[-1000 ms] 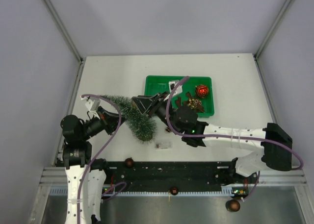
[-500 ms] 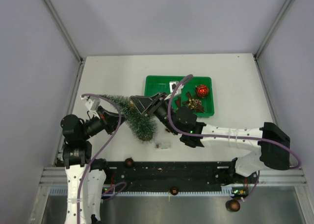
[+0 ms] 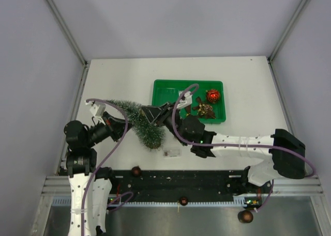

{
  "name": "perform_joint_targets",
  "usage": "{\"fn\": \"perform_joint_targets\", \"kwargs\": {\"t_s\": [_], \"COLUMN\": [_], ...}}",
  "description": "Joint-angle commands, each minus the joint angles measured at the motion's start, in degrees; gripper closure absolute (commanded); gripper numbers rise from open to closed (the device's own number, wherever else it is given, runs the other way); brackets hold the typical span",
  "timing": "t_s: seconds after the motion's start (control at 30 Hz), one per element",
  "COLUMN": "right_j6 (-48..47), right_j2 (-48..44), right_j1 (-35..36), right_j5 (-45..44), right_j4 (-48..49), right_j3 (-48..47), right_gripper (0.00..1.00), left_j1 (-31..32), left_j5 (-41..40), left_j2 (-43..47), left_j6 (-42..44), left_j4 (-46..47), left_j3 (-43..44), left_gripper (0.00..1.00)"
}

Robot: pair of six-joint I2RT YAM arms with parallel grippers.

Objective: Decorate the small christmas tree

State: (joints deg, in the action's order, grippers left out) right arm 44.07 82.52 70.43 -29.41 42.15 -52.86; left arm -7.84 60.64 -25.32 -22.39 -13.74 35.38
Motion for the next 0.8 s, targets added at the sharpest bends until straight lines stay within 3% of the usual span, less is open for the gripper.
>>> {"fn": "perform_joint_targets", "kwargs": {"t_s": [0.0, 0.27, 0.77], "right_j6": [-1.36, -2.32, -4.43], "right_j2": [-2.45, -3.86, -6.05], "right_j1": [0.85, 0.85, 0.85], "right_j5": [-1.62, -1.09, -2.67], "right_j4": [-1.10, -1.46, -6.20], "right_j3": [0.30, 0.57, 0.30], "right_gripper": [0.66, 0.52, 0.45], "left_j1": [-0.07, -0.07, -0.07], "left_j5": [1.50, 1.41, 1.32], "left_j2": [-0.69, -0.96, -0.43], "left_j6": [-0.02, 0.07, -0.28], "left_j4": [1.78, 1.87, 1.79], "left_j3": [2.15, 1.98, 1.54], "left_gripper": [1.00, 1.00, 1.00]}}
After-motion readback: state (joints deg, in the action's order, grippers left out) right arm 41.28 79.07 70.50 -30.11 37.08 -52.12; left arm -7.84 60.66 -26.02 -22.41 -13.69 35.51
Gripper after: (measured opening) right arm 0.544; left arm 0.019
